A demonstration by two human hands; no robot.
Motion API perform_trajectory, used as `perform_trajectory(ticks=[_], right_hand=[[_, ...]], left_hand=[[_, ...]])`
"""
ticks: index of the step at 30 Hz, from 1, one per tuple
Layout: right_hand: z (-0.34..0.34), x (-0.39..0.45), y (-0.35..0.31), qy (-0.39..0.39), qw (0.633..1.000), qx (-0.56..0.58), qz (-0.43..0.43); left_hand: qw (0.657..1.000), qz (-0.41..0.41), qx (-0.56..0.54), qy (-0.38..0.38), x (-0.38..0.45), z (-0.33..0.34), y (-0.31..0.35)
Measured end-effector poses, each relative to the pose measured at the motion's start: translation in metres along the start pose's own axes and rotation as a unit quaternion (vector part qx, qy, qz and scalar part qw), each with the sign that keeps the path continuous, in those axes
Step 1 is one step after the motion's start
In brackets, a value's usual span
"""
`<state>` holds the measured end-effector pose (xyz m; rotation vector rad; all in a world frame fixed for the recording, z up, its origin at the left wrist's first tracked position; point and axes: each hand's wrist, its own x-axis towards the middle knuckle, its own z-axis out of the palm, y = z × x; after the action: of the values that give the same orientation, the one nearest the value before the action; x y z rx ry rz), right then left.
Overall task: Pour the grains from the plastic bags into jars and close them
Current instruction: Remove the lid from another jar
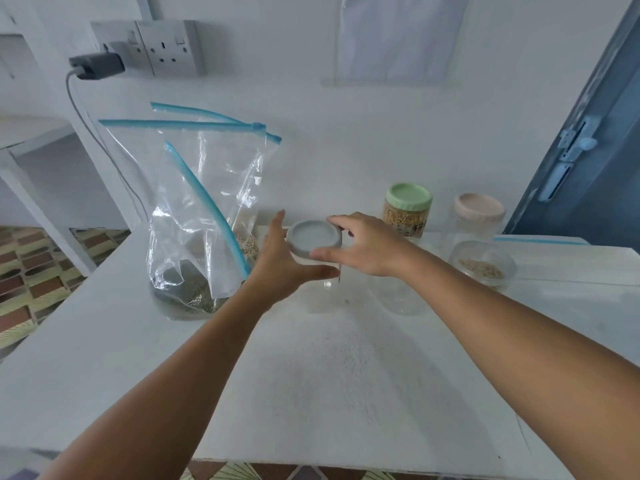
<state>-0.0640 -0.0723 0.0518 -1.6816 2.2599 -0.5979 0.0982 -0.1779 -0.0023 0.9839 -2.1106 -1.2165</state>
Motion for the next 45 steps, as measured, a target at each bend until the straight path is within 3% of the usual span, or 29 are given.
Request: perform_trajectory(ticks=[2, 6, 11, 16, 26, 33, 36, 45], right_hand=[[0.003, 0.000, -0.002, 0.018, 1.000, 0.003, -0.003], [0.000, 0.005, -0.003, 0.008, 1.000, 0.007, 0.012], [-0.002, 0.009, -0.014, -0.006, 0.998, -0.069, 0.009], [-0.002, 0.011, -0.005, 0.004, 0.999, -0.036, -0.023], [-0.005, 0.008, 0.005, -0.024, 0.998, 0.021, -0.054], [0.000, 0.006, -0.010, 0.016, 0.992, -0.124, -0.015], [0.008, 0.006, -0.009, 0.046, 0.996, -0.073, -0.013], [0.002, 0.010, -0.001, 0.012, 0.999, -0.013, -0.034]], left_hand=[[0.998, 0.000, -0.051, -0.023, 0.004, -0.004, -0.005], [0.997, 0.042, -0.045, -0.046, 0.006, -0.004, -0.007], [0.993, 0.062, -0.070, -0.073, 0.004, 0.005, -0.008], [0.990, 0.095, -0.063, -0.084, -0.002, 0.008, 0.003], [0.993, 0.067, -0.073, -0.066, -0.005, 0.014, 0.003], [0.992, 0.047, -0.079, -0.091, 0.003, 0.016, -0.009], [0.991, 0.073, -0.068, -0.085, 0.008, 0.016, -0.011], [0.989, 0.090, -0.076, -0.084, 0.016, 0.016, -0.019]])
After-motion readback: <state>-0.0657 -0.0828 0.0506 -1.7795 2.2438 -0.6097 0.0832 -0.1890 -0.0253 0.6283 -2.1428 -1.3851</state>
